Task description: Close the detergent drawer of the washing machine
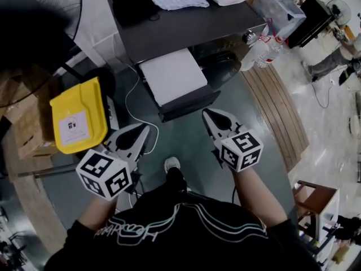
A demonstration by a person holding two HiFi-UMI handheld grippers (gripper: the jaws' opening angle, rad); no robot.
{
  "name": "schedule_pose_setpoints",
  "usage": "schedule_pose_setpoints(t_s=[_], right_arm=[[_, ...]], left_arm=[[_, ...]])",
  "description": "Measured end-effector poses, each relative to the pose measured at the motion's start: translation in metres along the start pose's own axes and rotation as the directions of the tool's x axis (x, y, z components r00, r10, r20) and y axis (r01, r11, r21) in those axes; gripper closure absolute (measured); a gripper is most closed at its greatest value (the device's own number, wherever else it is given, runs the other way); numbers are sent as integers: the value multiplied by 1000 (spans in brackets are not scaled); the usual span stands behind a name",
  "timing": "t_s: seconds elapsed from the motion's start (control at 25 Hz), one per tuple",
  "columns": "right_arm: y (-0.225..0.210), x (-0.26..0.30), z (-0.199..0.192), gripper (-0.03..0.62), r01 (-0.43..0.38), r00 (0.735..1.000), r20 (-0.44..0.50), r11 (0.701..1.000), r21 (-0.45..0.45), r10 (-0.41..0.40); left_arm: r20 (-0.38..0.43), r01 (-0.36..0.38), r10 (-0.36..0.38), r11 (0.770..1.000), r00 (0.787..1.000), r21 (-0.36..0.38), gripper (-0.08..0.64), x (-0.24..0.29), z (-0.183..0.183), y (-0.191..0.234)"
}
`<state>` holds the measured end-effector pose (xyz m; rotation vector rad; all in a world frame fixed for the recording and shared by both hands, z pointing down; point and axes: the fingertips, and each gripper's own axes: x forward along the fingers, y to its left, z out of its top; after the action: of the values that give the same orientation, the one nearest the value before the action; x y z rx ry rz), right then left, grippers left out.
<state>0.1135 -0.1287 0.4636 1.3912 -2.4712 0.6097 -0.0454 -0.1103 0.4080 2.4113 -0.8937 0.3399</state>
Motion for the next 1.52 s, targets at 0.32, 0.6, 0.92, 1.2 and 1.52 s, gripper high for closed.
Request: schedule_pose_setpoints(t_s=[0.32,0.6,0.92,1.2,1.52], right_arm=[[-10,16,-3,566,15,1000,-3,1000,-9,-15],[-14,23,-3,566,36,999,7,999,-2,-36],[-16,25,-2,566,50,999,16,999,4,-50],[-18,26,-2,566,50,998,29,999,10,-50],[-18,26,-3,566,49,997,51,998,49,-51]], left_arm=[[-2,-18,18,1000,1000,14,537,8,5,10],[-12,-32,32,999,999,20,537,12,9,22],[-19,-32,33,999,999,24,537,18,10,30],[-30,-39,40,999,999,24,537,20,7,32],[-36,-51,52,999,998,14,537,14,4,39]])
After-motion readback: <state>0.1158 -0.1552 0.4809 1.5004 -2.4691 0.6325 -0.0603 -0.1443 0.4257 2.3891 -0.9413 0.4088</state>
